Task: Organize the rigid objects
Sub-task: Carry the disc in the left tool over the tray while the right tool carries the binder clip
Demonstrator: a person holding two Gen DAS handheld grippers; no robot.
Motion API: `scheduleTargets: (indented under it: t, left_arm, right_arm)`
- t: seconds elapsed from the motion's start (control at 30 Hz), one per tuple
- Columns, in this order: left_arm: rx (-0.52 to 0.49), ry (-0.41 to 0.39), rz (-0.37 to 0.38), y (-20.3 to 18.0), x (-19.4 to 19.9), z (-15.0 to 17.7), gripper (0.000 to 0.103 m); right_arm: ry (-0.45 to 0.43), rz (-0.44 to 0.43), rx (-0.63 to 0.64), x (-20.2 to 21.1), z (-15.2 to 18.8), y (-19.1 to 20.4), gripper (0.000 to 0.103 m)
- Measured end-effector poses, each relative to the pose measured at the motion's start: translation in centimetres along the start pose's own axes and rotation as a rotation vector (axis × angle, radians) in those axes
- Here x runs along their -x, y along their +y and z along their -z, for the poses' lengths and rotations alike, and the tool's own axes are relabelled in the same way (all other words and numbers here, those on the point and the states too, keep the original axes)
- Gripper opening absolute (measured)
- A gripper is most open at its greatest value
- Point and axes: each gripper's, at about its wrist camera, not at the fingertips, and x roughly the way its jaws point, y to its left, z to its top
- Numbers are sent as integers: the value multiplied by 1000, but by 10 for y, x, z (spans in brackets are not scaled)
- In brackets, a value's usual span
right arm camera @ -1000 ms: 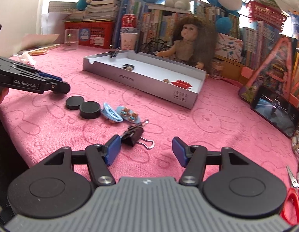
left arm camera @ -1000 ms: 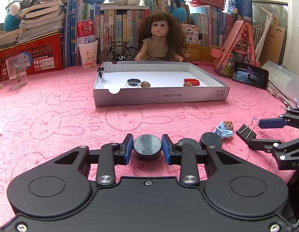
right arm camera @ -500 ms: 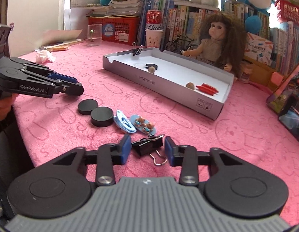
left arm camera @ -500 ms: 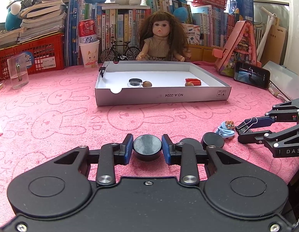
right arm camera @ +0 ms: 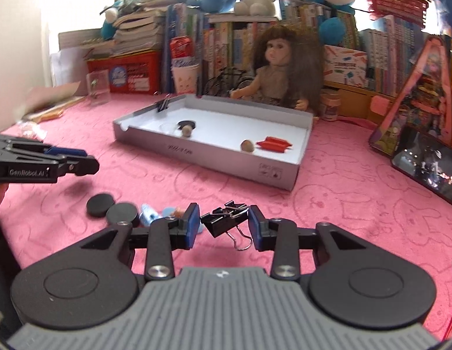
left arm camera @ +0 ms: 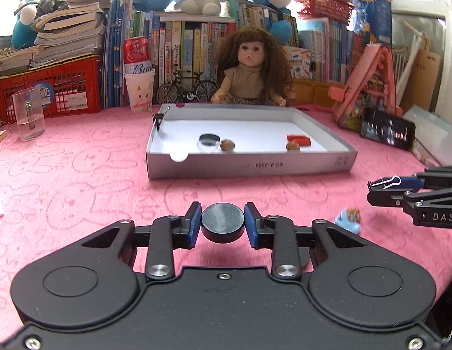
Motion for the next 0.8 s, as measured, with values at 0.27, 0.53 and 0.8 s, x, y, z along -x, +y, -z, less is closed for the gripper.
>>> scheduleTargets:
  t: [0.27, 0.53, 0.8]
  left_arm:
    - [29, -17, -21, 4, -16, -30, 30]
    - [68, -21, -32, 10, -34, -51, 30]
    - [86, -24, -26, 14, -54, -71, 30]
  right_arm:
    - [-27, 82, -65, -9, -14, 1, 42]
    - [-52, 126, -117, -17, -27, -2, 42]
    - [-71, 149, -168, -31, -46, -11, 42]
